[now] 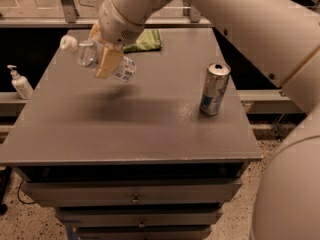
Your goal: Knock blue plastic bottle over
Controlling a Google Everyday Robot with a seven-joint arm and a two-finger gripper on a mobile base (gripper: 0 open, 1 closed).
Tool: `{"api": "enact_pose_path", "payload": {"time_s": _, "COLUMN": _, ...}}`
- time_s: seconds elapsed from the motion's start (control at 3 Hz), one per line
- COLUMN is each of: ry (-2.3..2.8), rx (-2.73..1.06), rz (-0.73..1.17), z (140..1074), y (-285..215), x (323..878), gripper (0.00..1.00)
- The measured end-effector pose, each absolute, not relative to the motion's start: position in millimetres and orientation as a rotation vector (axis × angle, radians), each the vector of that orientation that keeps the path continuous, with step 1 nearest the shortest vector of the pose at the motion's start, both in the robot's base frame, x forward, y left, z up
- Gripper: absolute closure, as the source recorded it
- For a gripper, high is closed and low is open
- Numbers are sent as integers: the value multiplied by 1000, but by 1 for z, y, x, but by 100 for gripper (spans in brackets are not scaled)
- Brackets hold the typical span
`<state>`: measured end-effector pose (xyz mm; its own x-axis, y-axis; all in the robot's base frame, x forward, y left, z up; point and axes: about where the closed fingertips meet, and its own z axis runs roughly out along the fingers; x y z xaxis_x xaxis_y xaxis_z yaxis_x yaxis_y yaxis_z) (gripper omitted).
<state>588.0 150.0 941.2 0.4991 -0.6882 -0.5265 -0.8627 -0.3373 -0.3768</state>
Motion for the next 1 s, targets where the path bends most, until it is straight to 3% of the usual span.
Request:
{"api": "enact_pose_path", "payload": {"time_s": 0.67, "ry": 1291, "rx": -2458, "rz": 56, "z": 891, "y": 133, "x": 572, "gripper": 100}}
{"api": "enact_pose_path", "payload": {"time_s": 1.0, "ry": 1374, "rx": -2492, "rz": -10, "z": 869, "y": 127, "x": 573, "gripper": 83}}
